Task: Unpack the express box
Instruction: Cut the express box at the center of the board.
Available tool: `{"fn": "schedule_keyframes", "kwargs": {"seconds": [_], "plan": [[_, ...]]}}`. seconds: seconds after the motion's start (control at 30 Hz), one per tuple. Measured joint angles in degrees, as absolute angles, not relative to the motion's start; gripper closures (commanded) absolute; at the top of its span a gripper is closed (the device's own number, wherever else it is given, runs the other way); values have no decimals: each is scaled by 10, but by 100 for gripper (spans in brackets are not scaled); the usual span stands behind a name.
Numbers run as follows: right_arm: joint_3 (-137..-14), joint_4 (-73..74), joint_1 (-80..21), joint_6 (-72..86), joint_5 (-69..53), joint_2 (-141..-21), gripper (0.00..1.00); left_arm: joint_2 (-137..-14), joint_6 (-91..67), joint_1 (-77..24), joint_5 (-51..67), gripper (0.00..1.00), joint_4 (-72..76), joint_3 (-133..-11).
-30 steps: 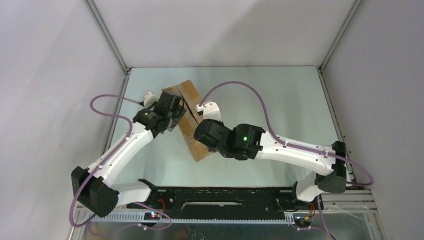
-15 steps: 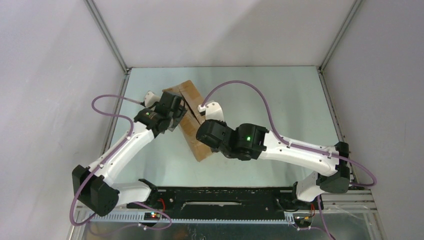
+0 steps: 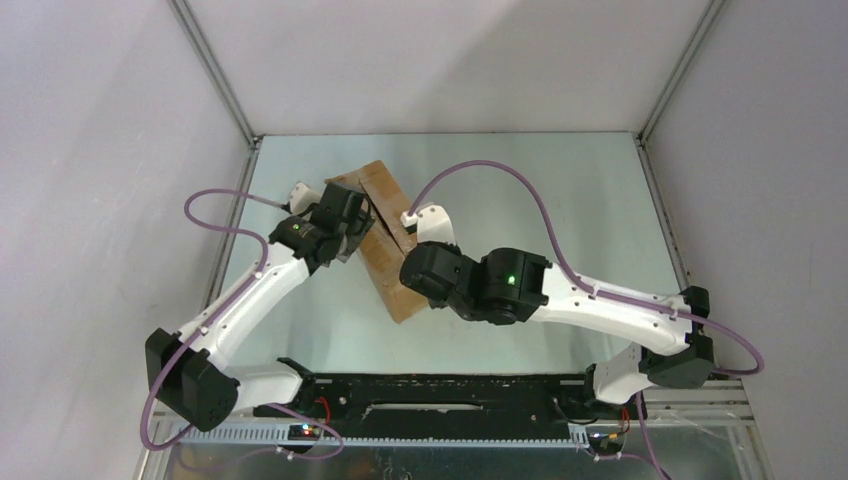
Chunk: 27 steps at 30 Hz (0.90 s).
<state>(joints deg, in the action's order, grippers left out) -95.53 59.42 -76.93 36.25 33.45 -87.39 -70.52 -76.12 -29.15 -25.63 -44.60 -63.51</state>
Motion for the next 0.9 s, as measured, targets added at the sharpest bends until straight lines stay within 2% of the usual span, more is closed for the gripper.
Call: {"fn": "schedule_keyframes", "kwargs": {"seconds": [0.9], "plan": [[-914, 533, -746, 355, 314, -884, 100, -709, -761, -291, -267, 36, -442, -635]]}}
